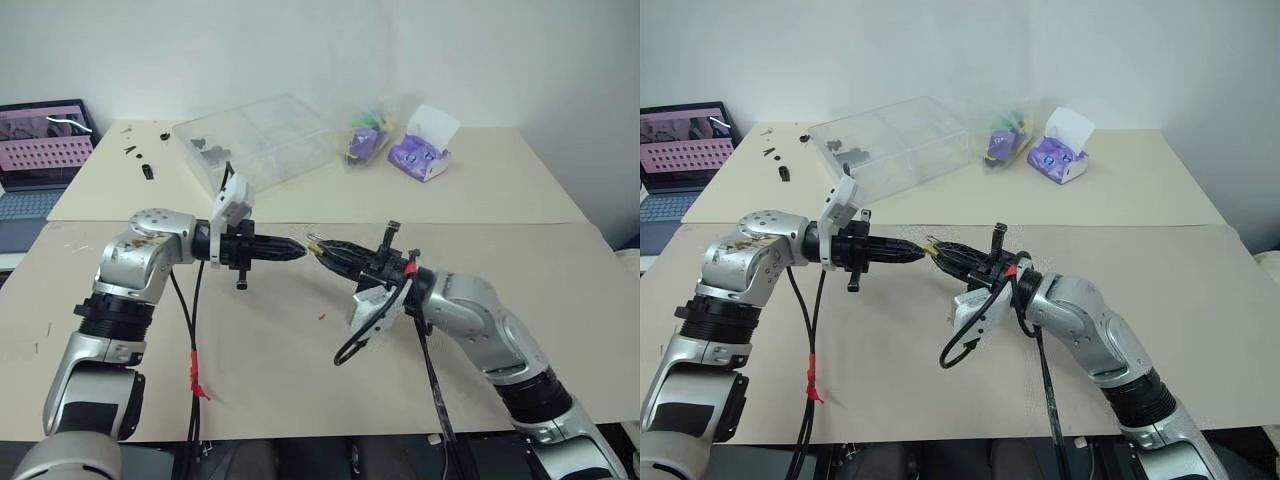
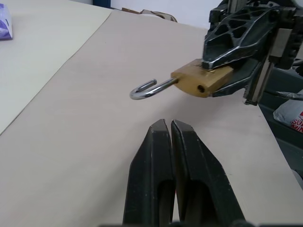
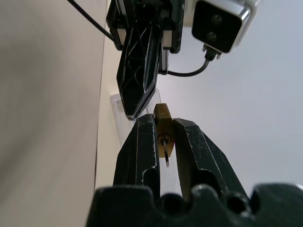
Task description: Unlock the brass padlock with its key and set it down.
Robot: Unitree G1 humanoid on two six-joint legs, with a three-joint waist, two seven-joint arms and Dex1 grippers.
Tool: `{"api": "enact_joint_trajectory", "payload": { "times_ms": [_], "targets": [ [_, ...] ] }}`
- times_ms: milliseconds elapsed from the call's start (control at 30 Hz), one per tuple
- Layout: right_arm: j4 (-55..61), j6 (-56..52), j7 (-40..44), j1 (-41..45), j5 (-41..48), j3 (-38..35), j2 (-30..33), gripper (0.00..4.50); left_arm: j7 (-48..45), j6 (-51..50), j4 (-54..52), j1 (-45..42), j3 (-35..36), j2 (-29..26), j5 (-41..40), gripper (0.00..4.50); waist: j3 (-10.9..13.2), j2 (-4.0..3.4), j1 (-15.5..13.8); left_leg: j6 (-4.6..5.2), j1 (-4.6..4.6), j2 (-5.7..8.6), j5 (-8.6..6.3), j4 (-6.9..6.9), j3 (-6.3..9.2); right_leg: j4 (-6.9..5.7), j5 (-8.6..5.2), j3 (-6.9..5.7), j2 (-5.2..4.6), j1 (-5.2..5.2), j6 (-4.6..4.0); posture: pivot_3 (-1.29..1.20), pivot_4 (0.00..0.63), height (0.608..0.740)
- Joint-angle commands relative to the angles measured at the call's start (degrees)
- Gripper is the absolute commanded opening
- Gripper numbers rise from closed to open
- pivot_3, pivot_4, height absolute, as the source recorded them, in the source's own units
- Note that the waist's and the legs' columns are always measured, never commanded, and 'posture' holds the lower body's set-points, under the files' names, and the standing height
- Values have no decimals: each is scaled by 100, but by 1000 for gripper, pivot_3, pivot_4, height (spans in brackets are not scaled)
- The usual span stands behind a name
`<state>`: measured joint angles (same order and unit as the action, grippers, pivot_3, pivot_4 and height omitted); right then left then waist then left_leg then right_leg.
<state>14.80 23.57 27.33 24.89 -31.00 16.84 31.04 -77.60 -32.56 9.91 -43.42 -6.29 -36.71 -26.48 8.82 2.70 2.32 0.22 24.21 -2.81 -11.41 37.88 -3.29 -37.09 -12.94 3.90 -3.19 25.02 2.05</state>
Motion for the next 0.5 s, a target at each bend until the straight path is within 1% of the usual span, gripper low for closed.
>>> {"api": "enact_joint_trajectory", "payload": {
  "times_ms": [33,200,333,500],
  "targets": [
    [-49,223,-185,64,8,-228,127,245,24,142,-22,-149,179,-92,21,182,0,0,0,0,0,0,0,0,0,0,0,0,0,0,0,0,150,740],
    [-120,496,91,-139,462,43,159,245,-9,360,232,-146,371,-340,108,182,0,0,23,0,-1,-1,0,0,2,0,-1,0,2,0,-1,0,150,740],
    [-482,881,219,-199,558,235,273,245,-150,500,277,-32,420,-622,153,182,0,0,15,0,-1,0,0,0,0,1,0,0,0,0,0,0,150,740],
    [-1214,1550,213,87,339,609,223,245,-360,278,-364,324,437,-938,-21,182,1,0,15,0,-1,-1,0,0,-2,1,-1,0,-1,0,0,0,150,740]
  ]
}}
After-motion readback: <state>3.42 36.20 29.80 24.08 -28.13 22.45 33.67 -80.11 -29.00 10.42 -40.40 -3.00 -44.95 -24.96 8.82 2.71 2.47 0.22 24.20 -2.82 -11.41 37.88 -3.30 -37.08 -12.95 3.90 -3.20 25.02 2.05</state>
